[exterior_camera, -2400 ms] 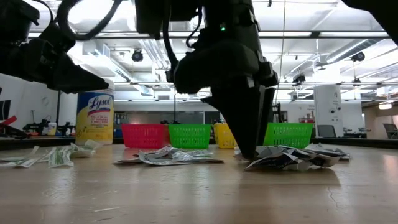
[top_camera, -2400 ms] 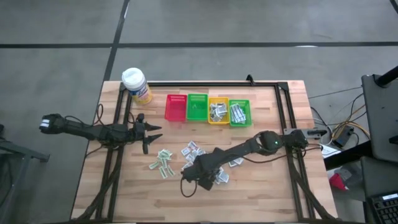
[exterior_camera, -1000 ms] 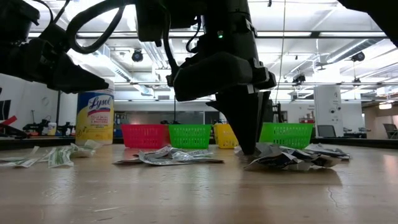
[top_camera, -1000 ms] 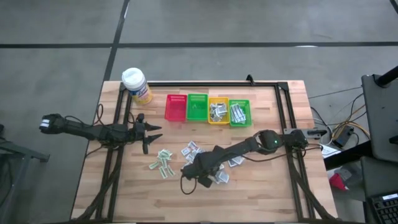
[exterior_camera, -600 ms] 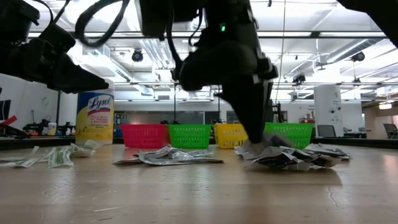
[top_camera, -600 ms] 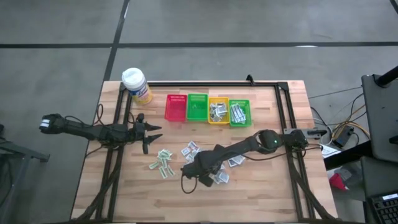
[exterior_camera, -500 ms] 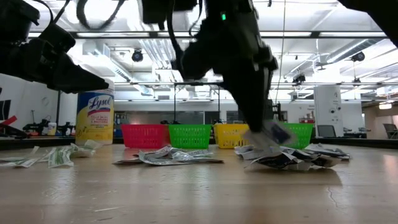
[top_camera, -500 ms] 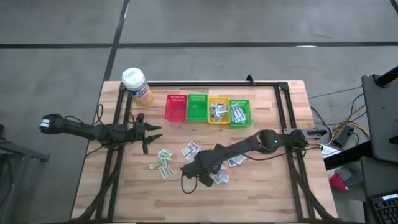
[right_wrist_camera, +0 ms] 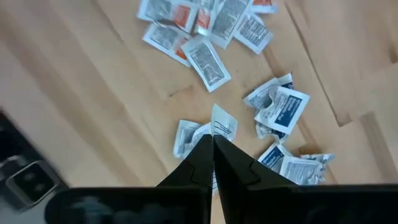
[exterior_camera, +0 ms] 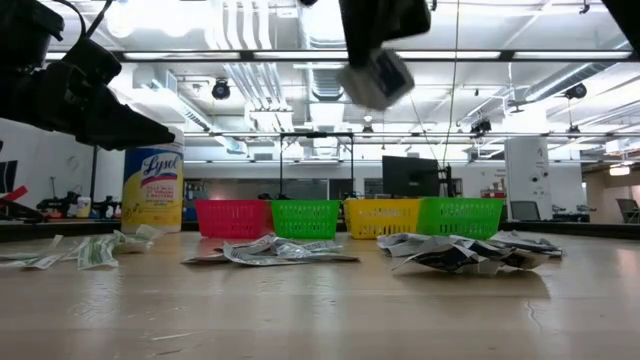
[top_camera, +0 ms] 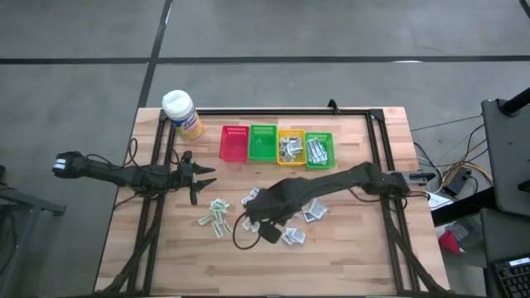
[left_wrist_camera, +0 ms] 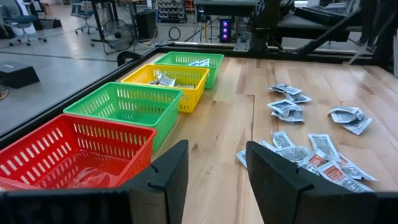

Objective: Pick & Place First Aid Supplies
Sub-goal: Put the blue alcohol pad into the yellow bin

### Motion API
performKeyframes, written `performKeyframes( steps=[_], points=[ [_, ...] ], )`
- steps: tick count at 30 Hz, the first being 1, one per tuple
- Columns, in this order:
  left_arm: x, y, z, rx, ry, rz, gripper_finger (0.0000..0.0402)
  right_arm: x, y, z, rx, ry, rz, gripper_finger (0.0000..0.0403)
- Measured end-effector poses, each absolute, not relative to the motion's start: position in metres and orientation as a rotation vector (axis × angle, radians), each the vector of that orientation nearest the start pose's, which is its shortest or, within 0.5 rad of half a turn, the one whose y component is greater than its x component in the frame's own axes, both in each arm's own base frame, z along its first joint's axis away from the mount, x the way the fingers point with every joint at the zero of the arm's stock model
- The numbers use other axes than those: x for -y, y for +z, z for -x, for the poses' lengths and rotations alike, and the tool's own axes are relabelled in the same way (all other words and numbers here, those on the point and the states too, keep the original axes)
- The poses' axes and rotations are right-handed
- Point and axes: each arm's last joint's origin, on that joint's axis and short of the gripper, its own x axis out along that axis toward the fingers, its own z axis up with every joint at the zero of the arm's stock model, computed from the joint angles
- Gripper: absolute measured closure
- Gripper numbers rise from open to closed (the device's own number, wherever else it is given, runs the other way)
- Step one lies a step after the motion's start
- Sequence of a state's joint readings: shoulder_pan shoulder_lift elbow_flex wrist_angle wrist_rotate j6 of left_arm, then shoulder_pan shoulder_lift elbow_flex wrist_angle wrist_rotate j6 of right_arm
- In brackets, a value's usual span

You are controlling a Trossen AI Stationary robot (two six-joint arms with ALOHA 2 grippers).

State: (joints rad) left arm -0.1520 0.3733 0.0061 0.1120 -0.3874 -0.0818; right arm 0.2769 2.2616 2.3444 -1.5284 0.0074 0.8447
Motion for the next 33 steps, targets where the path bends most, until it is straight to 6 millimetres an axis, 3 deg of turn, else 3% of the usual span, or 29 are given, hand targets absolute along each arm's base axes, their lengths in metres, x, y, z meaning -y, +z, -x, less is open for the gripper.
performKeyframes(
  steps=[9, 15, 23, 33],
  points=[
    [0.007, 0.144, -0.116, -0.237, 0.244, 0.013, 0.0243, -0.105, 0.346, -0.403, -1.224, -0.370, -0.548, 0.0394],
    [0.007, 0.144, -0.116, -0.236, 0.244, 0.013, 0.0243, -0.094, 0.372, -0.390, -1.114, -0.379, -0.532, 0.0394],
    [0.007, 0.144, -0.116, -0.237, 0.244, 0.013, 0.0243, -0.067, 0.398, -0.376, -0.946, -0.512, -0.269, 0.0394],
    [0.007, 0.144, -0.116, -0.236, 0.245, 0.021, 0.0243, -0.006, 0.414, -0.370, -0.918, -0.680, 0.058, 0.0394]
  ],
)
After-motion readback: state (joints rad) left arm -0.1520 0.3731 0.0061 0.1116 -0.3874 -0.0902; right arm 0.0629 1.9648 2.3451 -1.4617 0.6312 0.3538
